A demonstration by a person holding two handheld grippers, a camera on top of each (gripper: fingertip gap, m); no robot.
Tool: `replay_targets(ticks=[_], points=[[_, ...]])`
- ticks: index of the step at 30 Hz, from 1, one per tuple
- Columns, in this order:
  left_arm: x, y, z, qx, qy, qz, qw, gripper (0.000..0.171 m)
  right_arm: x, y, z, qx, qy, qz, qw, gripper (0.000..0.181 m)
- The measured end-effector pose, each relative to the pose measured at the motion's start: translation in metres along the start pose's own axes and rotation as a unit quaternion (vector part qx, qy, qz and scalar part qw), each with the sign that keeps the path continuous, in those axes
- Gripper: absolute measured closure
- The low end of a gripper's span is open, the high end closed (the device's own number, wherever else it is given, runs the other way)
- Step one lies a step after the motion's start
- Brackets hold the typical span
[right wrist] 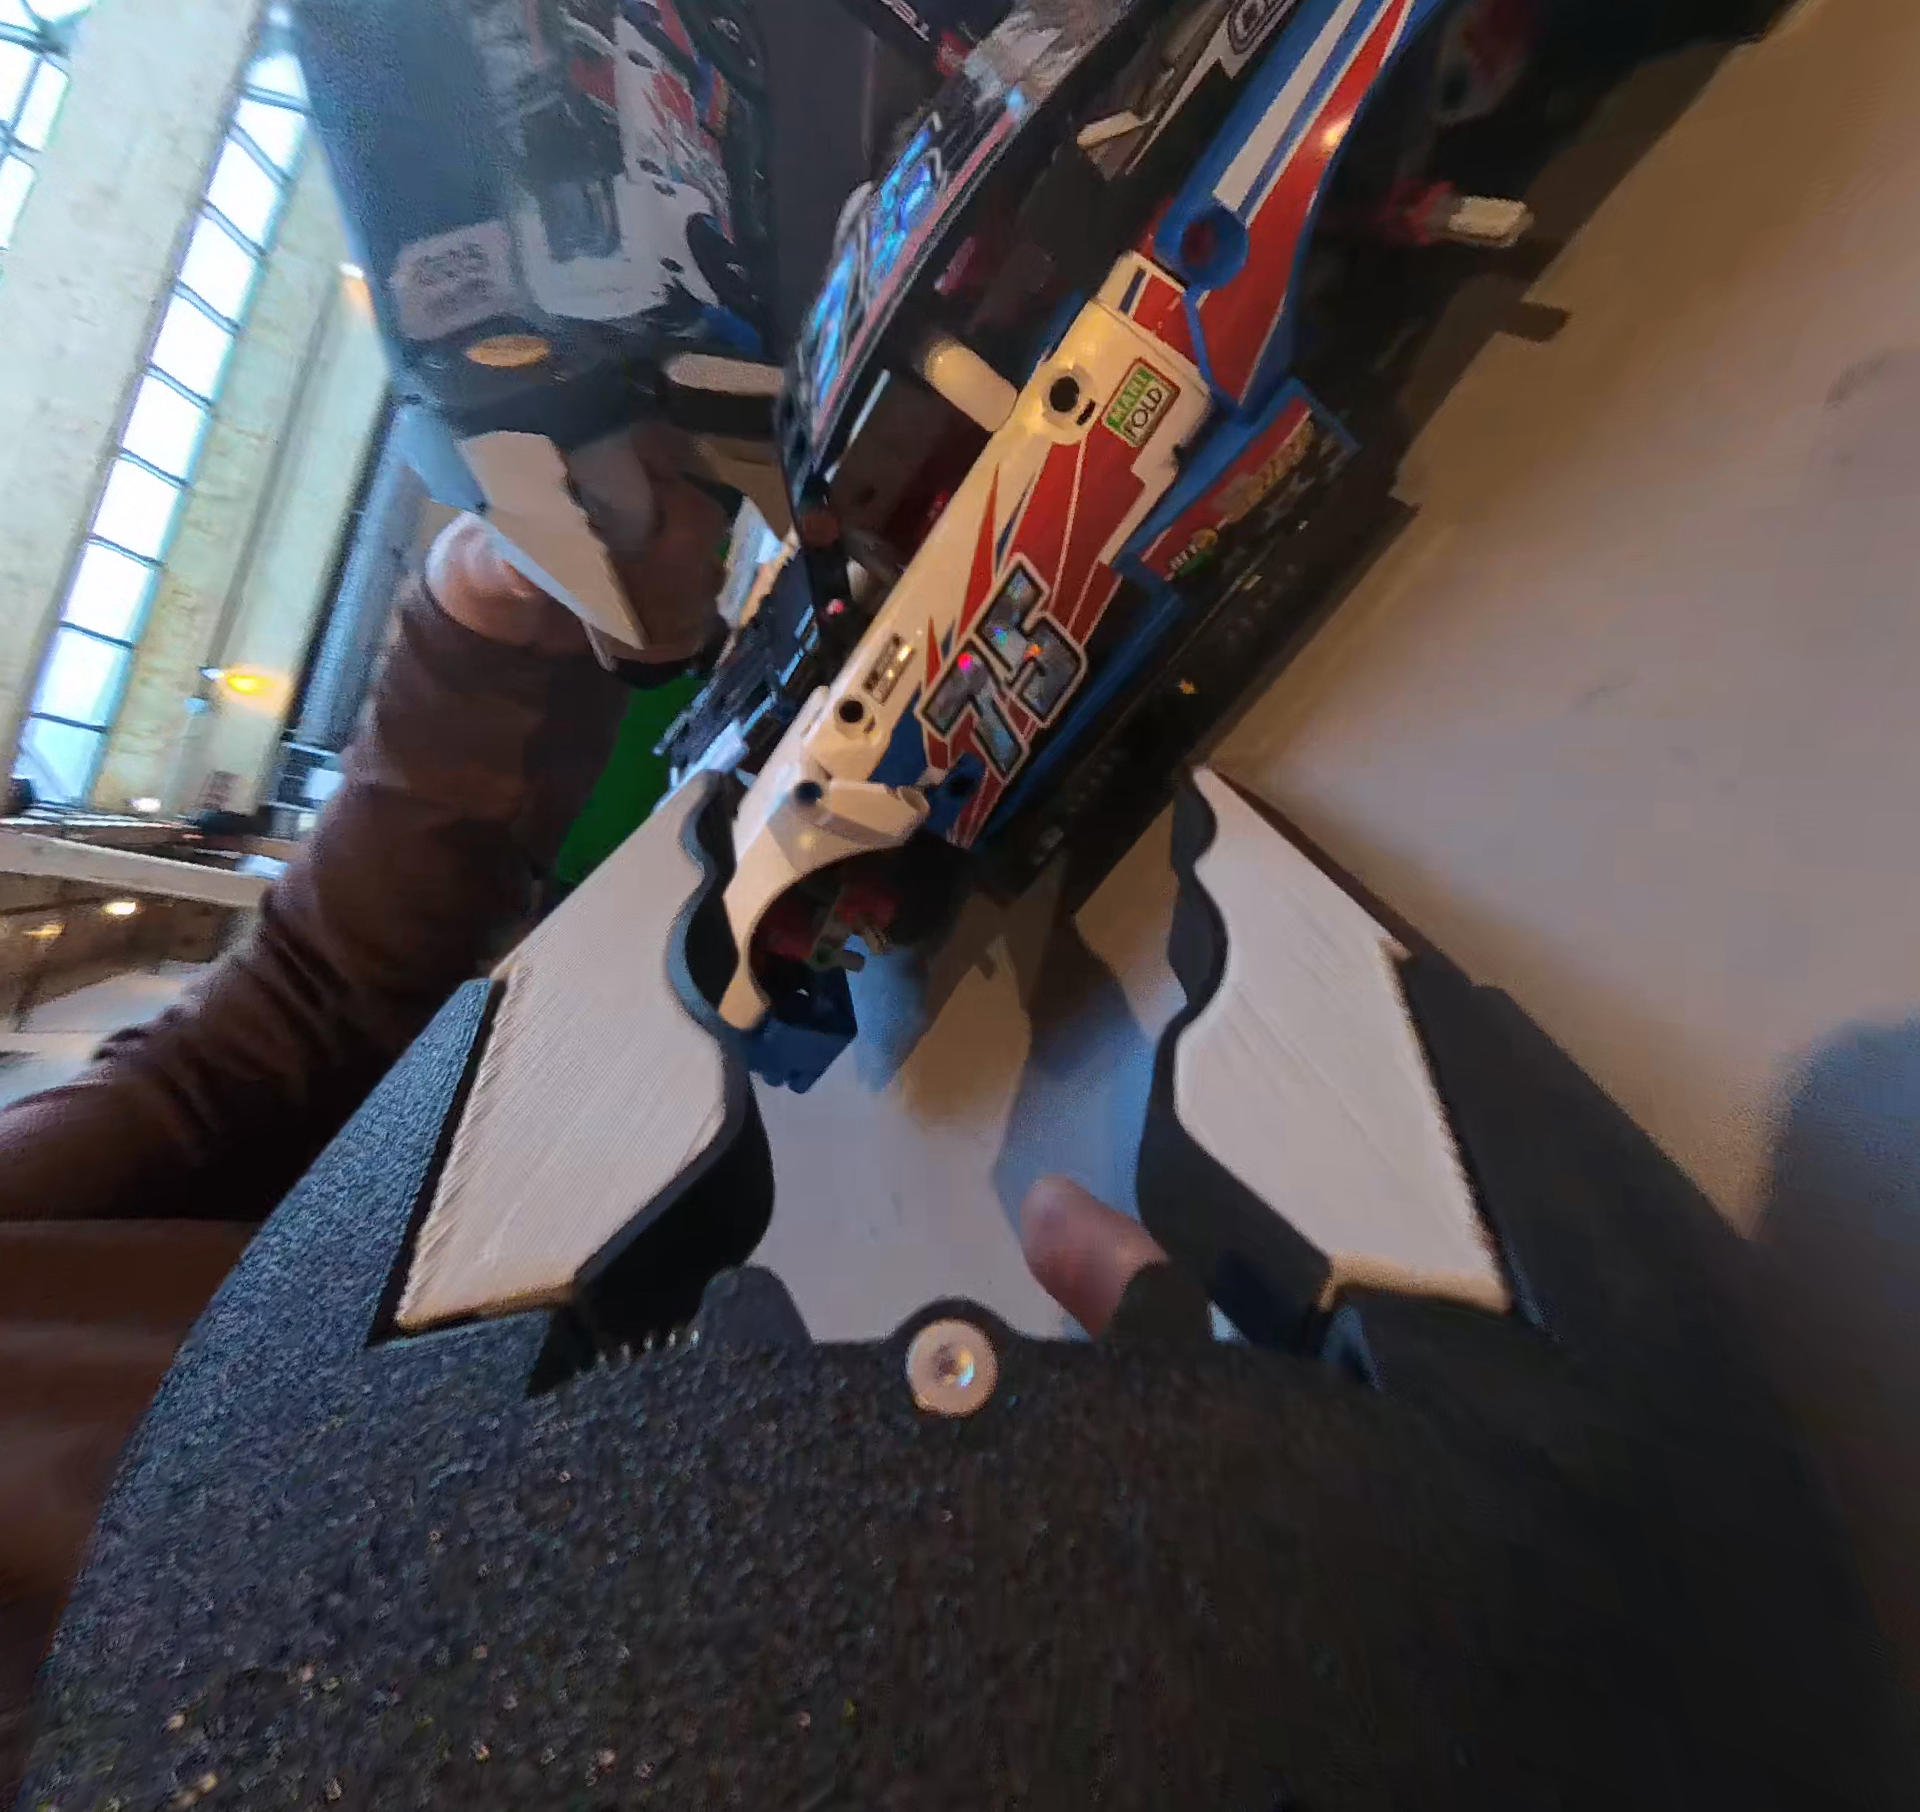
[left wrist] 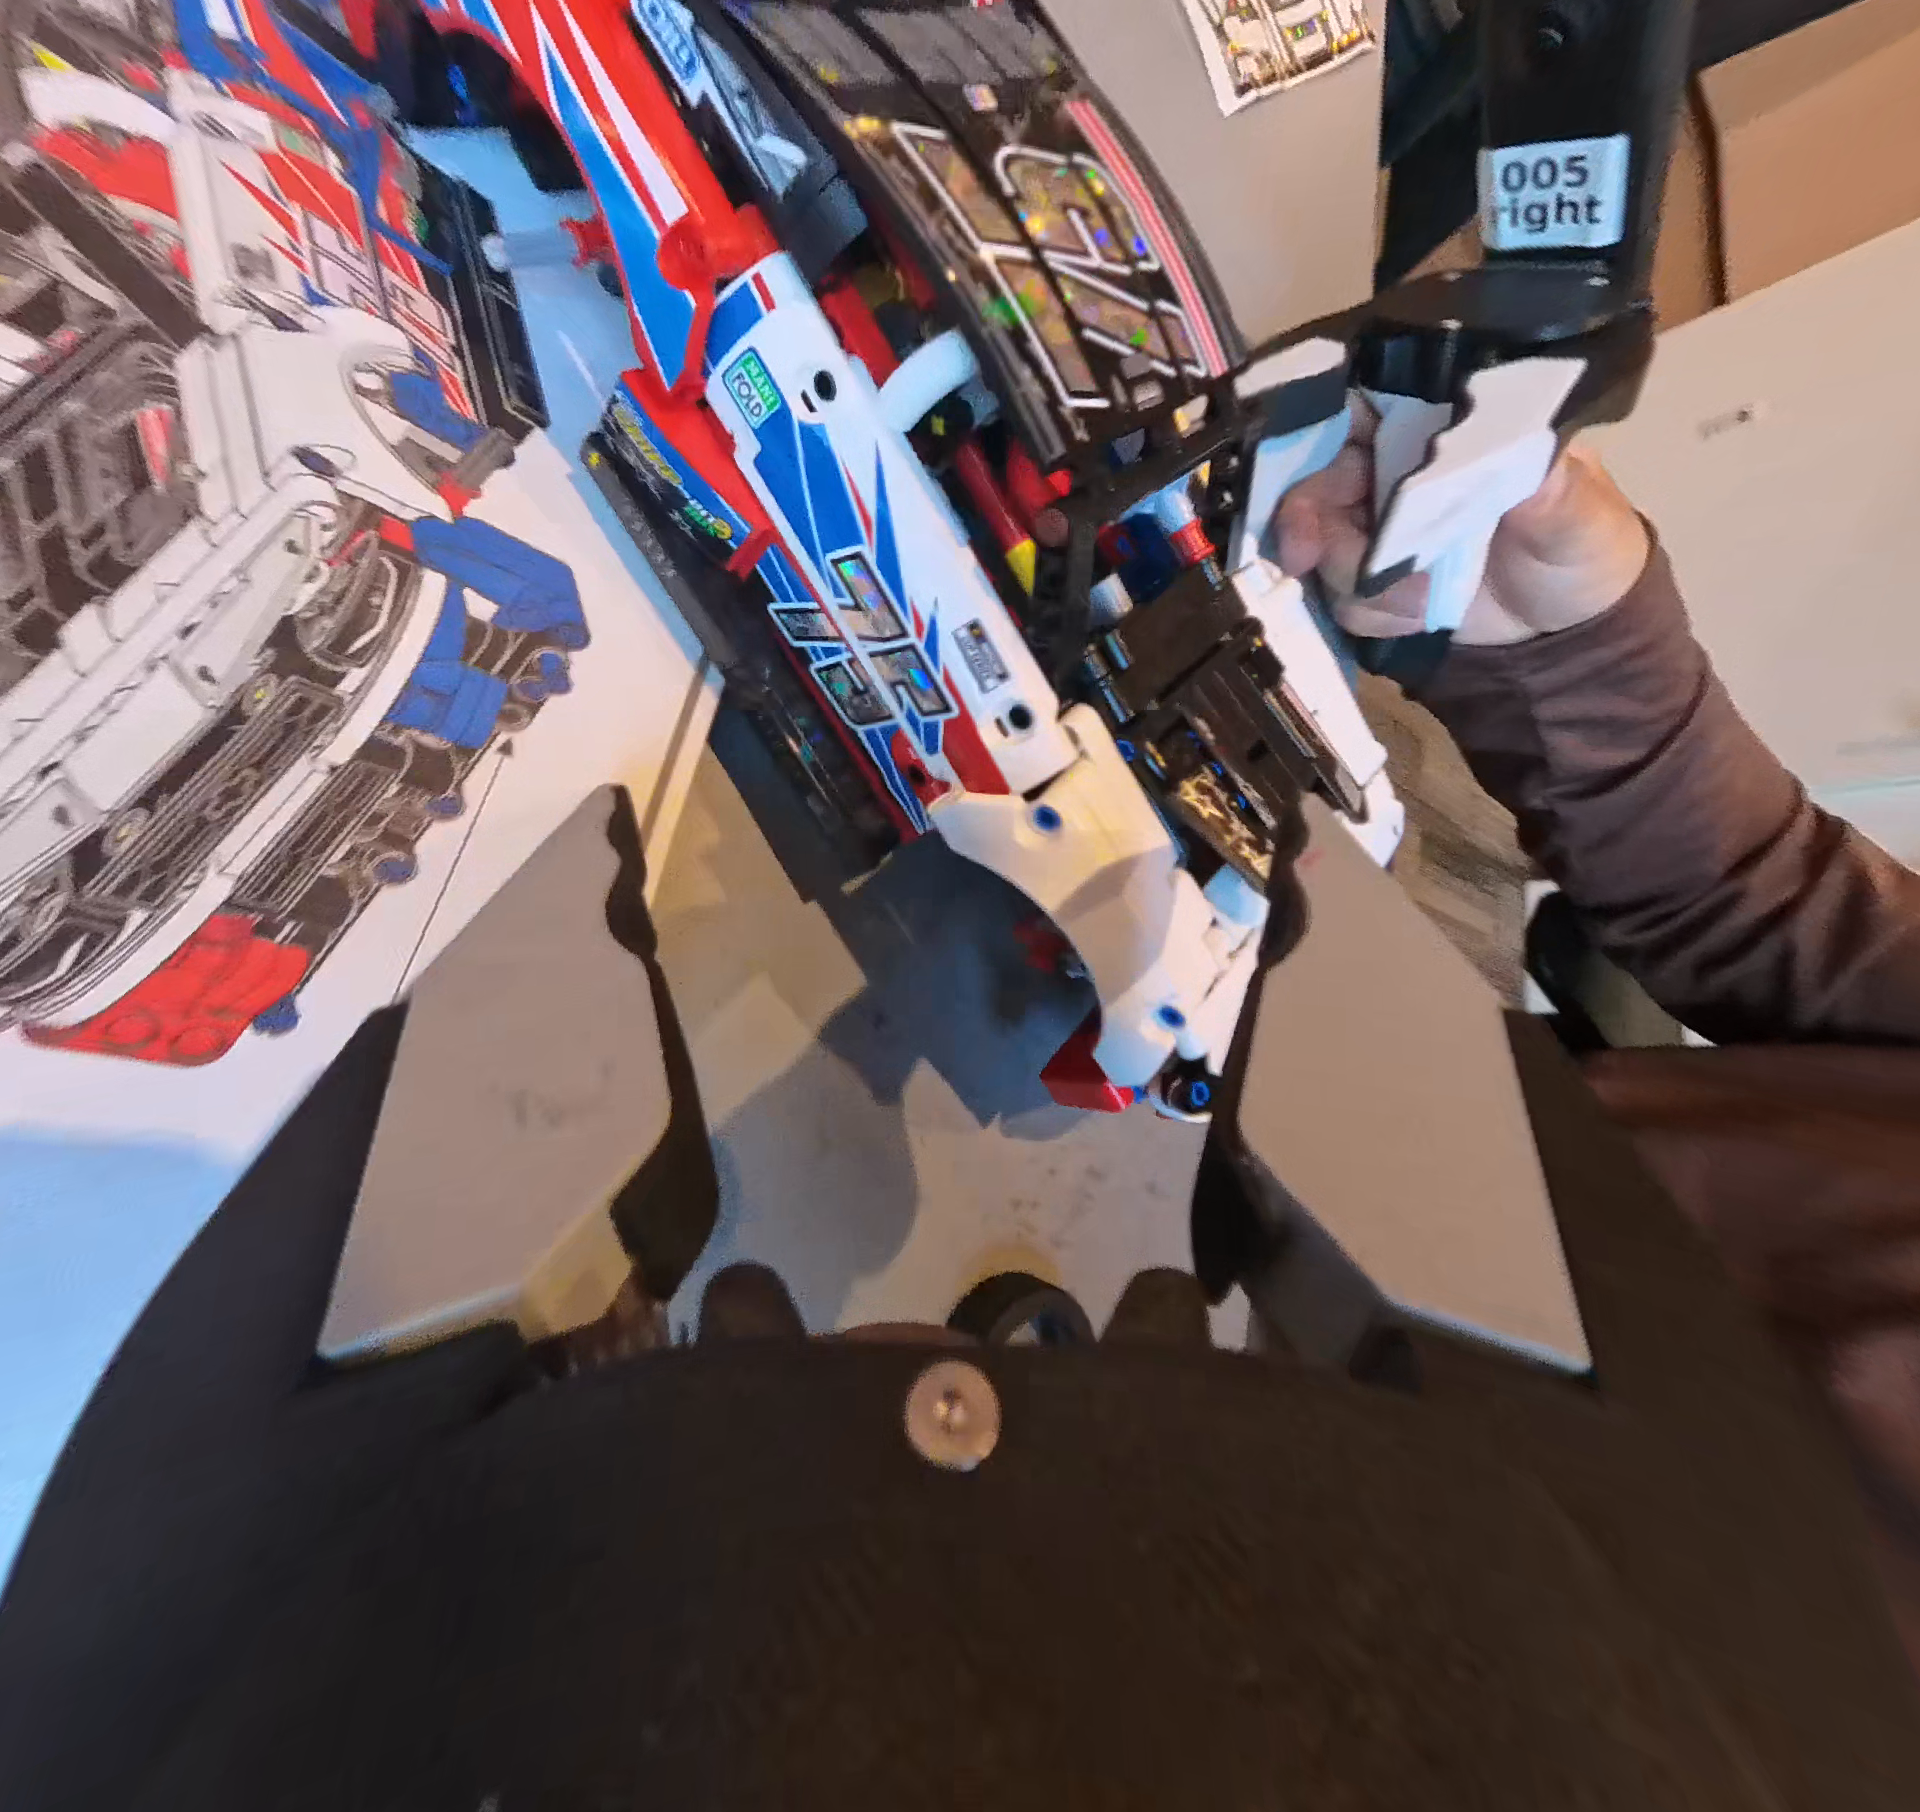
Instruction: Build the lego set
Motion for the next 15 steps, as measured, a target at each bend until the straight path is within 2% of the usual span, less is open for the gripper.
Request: replay_targets(ticks=[3,7,10,13,15], points=[[-0.001,-0.008,-0.002,-0.022,0.021,0.03,0.999,0.056,0.0,-0.007,-0.007,0.016,-0.032,-0.043,0.998,0.097],[0.001,-0.018,-0.001,-0.046,0.035,0.062,0.996,0.077,0.001,-0.009,-0.01,0.02,-0.043,-0.057,0.997,0.096],[0.0,-0.022,-0.001,-0.055,0.025,0.047,0.997,0.081,0.01,-0.007,-0.006,0.001,-0.012,-0.002,1.0,0.119],[0.001,-0.021,0.0,-0.054,0.016,0.036,0.998,0.081,0.013,-0.004,-0.006,-0.009,0.006,0.042,0.999,0.112],[0.002,-0.023,0.001,-0.055,0.012,0.03,0.998,0.078,0.008,-0.009,-0.005,-0.009,-0.002,0.021,1.0,0.115]])
Point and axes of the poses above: each gripper's, where its closed fingertips meet, y back along the fingers, z out of its underside, x = y × z across the jaws, the point moved 3 cm from there along y, back along the fingers, and after that the axes turned 13 degrees about y, right-handed, at the moved point
